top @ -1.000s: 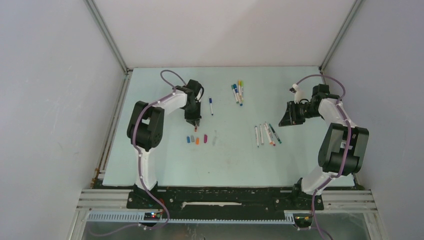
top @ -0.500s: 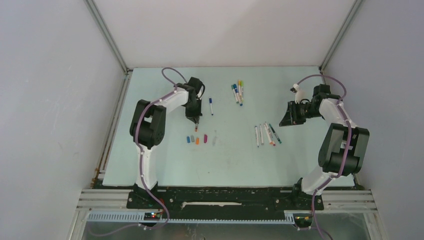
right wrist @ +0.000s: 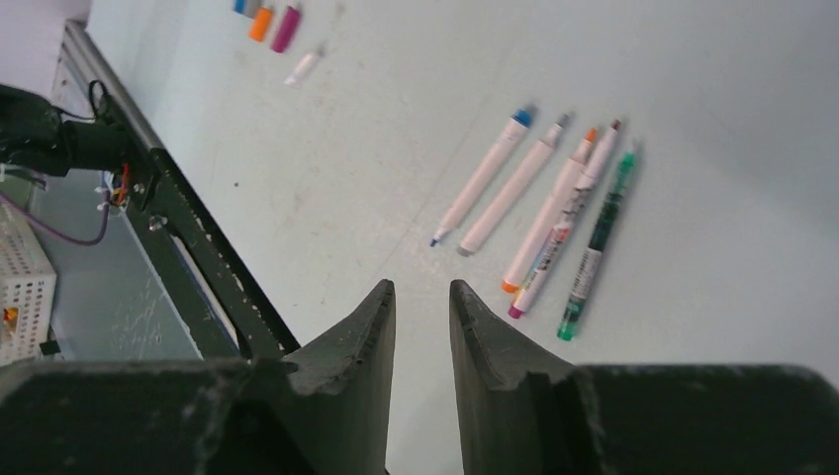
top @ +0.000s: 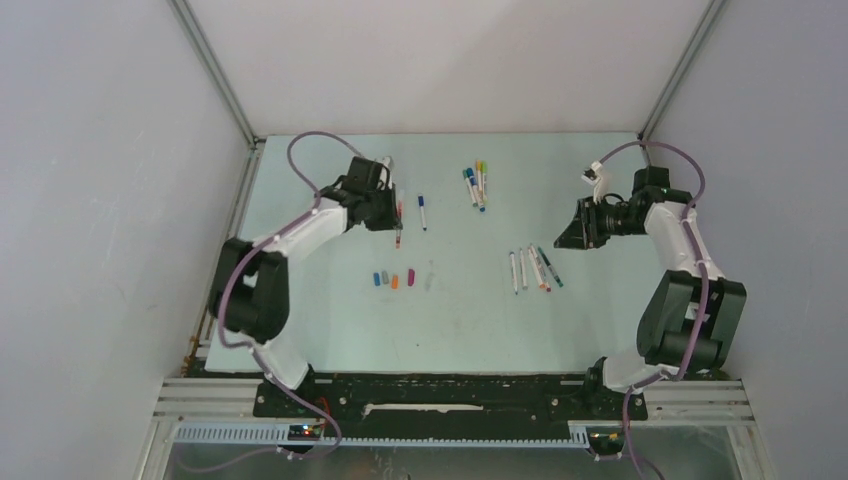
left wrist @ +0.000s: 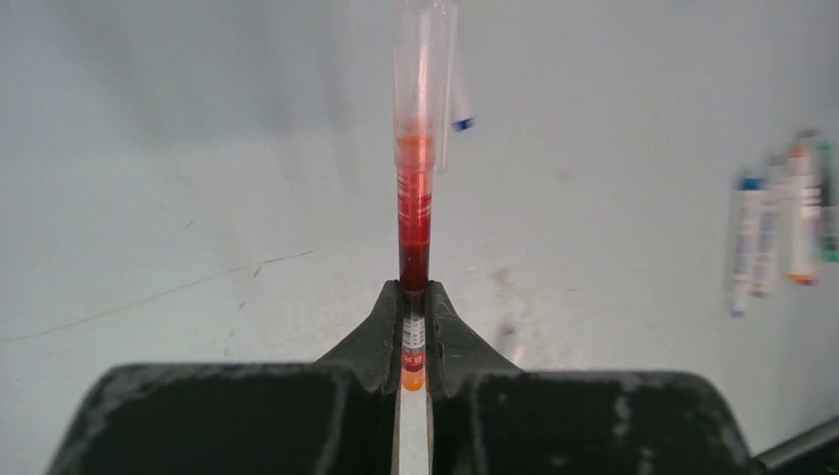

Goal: Open the pen caps
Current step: Pick up the pen from the center of the board.

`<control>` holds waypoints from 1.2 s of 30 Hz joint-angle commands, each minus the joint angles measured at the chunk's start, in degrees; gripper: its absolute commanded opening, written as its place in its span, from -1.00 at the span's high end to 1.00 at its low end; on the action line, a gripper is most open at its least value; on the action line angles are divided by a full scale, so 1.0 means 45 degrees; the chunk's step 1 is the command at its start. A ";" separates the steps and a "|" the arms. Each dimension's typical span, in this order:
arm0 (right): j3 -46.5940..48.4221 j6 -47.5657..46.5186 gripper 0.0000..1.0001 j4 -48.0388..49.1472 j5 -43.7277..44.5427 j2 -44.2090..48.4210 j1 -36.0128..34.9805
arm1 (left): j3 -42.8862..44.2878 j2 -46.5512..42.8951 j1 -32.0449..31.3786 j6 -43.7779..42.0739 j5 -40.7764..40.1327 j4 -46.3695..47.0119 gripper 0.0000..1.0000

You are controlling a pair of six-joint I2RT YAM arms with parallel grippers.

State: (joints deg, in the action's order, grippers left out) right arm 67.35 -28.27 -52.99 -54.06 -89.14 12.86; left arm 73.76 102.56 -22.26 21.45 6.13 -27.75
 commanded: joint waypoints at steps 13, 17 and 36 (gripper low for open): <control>0.0231 -0.1784 -0.15 0.0145 -0.2851 0.3380 -0.4025 | -0.5348 -0.5740 -0.3119 0.2982 0.3359 1.2279 1.00; 0.0228 -0.3043 -0.22 -0.0698 -0.5676 0.3384 -0.4464 | -0.5582 -0.5702 -0.3862 0.3656 0.3140 1.4109 1.00; -0.5026 1.2271 -0.33 1.5146 -0.4907 0.5151 -0.4058 | -0.4681 -0.4248 -0.5835 0.4182 0.2015 1.5976 1.00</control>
State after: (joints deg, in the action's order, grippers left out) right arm 44.07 15.94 1.65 -75.66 -66.17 -5.04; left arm 49.98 82.43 -47.55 39.33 16.58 41.06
